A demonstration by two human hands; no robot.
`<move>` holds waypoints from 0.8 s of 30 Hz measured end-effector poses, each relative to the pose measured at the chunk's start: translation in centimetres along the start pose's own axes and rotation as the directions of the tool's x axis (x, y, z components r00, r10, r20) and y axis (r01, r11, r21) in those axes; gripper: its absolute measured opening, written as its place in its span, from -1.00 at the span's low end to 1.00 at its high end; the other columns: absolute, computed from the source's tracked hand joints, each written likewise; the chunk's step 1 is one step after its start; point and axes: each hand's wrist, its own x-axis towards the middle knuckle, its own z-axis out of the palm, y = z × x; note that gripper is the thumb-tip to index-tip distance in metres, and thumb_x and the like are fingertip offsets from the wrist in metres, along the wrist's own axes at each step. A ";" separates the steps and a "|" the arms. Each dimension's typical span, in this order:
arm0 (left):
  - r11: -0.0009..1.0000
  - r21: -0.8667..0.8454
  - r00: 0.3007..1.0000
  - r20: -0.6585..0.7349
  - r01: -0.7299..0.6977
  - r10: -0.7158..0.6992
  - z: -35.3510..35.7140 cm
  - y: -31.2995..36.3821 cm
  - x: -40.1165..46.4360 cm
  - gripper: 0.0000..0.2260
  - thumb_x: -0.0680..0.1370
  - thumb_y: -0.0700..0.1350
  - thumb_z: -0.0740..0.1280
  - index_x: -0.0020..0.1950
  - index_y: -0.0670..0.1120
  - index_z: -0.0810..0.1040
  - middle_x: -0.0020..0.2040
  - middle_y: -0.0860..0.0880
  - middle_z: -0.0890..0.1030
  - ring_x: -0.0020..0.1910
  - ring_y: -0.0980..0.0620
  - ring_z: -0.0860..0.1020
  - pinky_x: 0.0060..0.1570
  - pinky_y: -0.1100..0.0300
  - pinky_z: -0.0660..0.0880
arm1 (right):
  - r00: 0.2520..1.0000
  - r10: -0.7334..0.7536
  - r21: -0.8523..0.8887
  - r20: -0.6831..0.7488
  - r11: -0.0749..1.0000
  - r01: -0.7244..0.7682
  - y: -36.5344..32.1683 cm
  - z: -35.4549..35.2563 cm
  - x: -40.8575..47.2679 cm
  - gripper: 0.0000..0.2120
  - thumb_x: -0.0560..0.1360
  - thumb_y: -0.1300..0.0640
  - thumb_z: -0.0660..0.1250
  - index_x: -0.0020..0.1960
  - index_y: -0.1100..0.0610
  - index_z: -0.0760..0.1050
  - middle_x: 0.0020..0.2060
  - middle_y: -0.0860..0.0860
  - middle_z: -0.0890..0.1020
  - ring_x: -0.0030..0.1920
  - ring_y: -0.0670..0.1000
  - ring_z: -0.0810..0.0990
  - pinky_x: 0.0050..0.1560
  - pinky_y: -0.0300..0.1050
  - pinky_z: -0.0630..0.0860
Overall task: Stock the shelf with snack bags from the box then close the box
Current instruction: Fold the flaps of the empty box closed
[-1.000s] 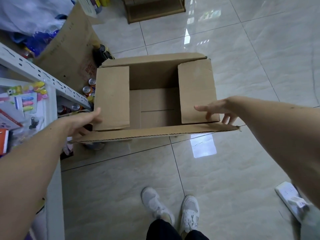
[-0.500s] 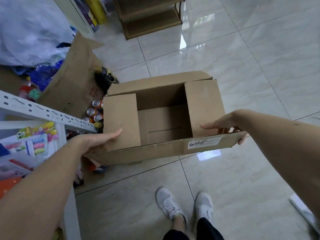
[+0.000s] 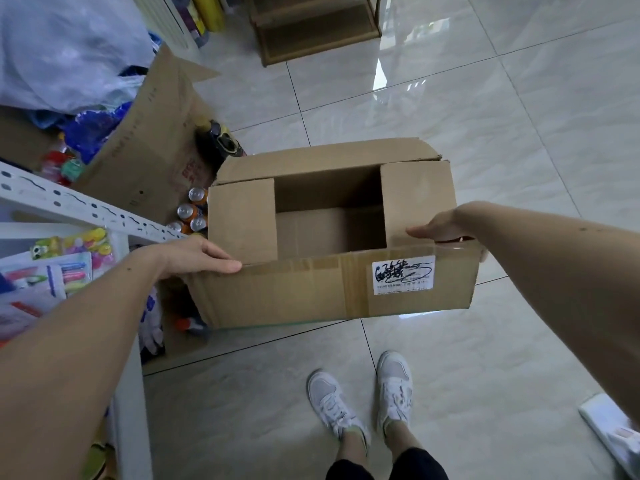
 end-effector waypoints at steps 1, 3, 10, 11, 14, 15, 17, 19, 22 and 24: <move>1.000 -0.008 0.997 -0.076 -0.025 0.024 0.2 -0.2 0.5 -0.22 -0.08 0.50 0.47 0.03 0.14 0.68 0.12 0.14 0.57 0.13 0.12 0.48 0.23 0.07 0.39 | 1.000 -0.016 0.011 -0.027 1.000 0.016 0.0 0.0 0.1 -0.31 0.60 -0.26 -0.03 0.53 0.21 0.14 0.50 0.17 0.22 0.46 0.20 0.25 0.40 0.05 0.23; 0.996 -0.049 0.967 -0.245 -0.080 0.066 0.9 -0.6 1.5 -0.26 0.03 0.41 0.51 0.09 0.04 0.66 0.11 0.08 0.60 0.07 0.13 0.51 0.13 0.13 0.42 | 0.994 -0.065 0.047 -0.088 0.996 0.069 0.0 0.1 0.6 -0.32 0.60 -0.23 0.02 0.51 0.25 0.18 0.48 0.19 0.26 0.43 0.23 0.29 0.35 0.06 0.28; 0.978 0.209 0.723 -0.674 -0.012 0.152 3.3 -1.2 5.0 -0.33 0.30 0.25 0.51 0.27 -0.10 0.52 0.21 -0.14 0.55 0.19 -0.14 0.49 0.12 -0.10 0.48 | 0.894 -0.217 0.073 -0.392 0.961 0.266 0.6 -0.2 4.5 -0.31 0.44 -0.35 0.26 0.07 0.31 0.58 -0.15 0.15 0.64 -0.07 0.18 0.56 -0.07 -0.07 0.46; 0.968 0.251 0.700 -0.694 0.019 0.167 3.4 -1.0 5.4 -0.30 0.31 0.25 0.51 0.31 -0.10 0.48 0.25 -0.16 0.49 0.23 -0.18 0.44 0.14 -0.12 0.46 | 0.872 -0.234 0.060 -0.430 0.956 0.287 0.7 -0.5 5.1 -0.32 0.43 -0.35 0.28 0.03 0.31 0.59 -0.15 0.16 0.66 -0.08 0.18 0.58 -0.06 -0.03 0.52; 0.951 0.305 0.673 -0.713 0.048 0.195 3.6 -0.6 6.7 -0.15 0.30 0.22 0.53 0.46 -0.04 0.27 0.44 -0.15 0.27 0.40 -0.21 0.25 0.30 -0.19 0.32 | 0.785 -0.270 0.045 -0.557 0.934 0.354 0.5 -1.2 6.7 -0.34 0.38 -0.30 0.38 0.16 0.25 0.51 0.15 0.16 0.57 0.11 0.17 0.56 0.14 0.08 0.52; 0.943 0.332 0.673 -0.705 0.034 0.224 3.6 -0.6 7.1 -0.09 0.28 0.21 0.54 0.50 -0.02 0.20 0.51 -0.13 0.18 0.46 -0.20 0.17 0.37 -0.21 0.25 | 0.752 -0.276 0.040 -0.598 0.927 0.373 0.3 -1.3 7.2 -0.34 0.37 -0.28 0.41 0.22 0.20 0.46 0.22 0.14 0.49 0.16 0.15 0.52 0.17 0.08 0.50; 0.907 0.420 0.701 -0.652 0.019 0.287 3.2 -0.4 8.0 0.02 0.29 0.20 0.54 0.57 0.03 0.03 0.58 -0.07 0.00 0.55 -0.12 -0.02 0.45 -0.24 0.06 | 0.693 -0.274 0.034 -0.667 0.918 0.395 -0.4 -1.9 8.1 -0.35 0.37 -0.25 0.43 0.27 0.14 0.40 0.25 0.11 0.40 0.20 0.14 0.47 0.16 0.08 0.49; 0.863 0.504 0.749 -0.576 0.010 0.328 2.6 -0.2 8.7 0.08 0.30 0.21 0.53 0.58 0.07 -0.12 0.60 -0.01 -0.16 0.56 -0.05 -0.17 0.46 -0.27 -0.08 | 0.628 -0.280 -0.011 -0.726 0.918 0.397 -1.3 -2.6 9.0 -0.36 0.39 -0.23 0.42 0.29 0.13 0.38 0.26 0.10 0.40 0.24 0.14 0.44 0.16 0.09 0.46; 0.815 0.579 0.797 -0.503 0.023 0.335 1.4 0.1 9.3 0.13 0.28 0.26 0.51 0.57 0.12 -0.23 0.57 0.04 -0.30 0.54 -0.02 -0.29 0.42 -0.31 -0.17 | 0.607 -0.251 -0.050 -0.754 0.943 0.328 -2.7 -3.9 10.4 -0.29 0.40 -0.28 0.37 0.35 0.13 0.31 0.31 0.11 0.39 0.31 0.18 0.35 0.26 0.09 0.33; 0.808 0.588 0.823 -0.473 0.028 0.316 0.8 0.0 9.7 0.15 0.27 0.29 0.50 0.56 0.13 -0.26 0.55 0.07 -0.35 0.53 -0.03 -0.33 0.42 -0.32 -0.17 | 0.653 -0.182 0.007 -0.735 0.961 0.277 -3.4 -4.6 11.1 -0.23 0.37 -0.34 0.35 0.37 0.13 0.27 0.32 0.13 0.37 0.32 0.22 0.32 0.28 0.10 0.28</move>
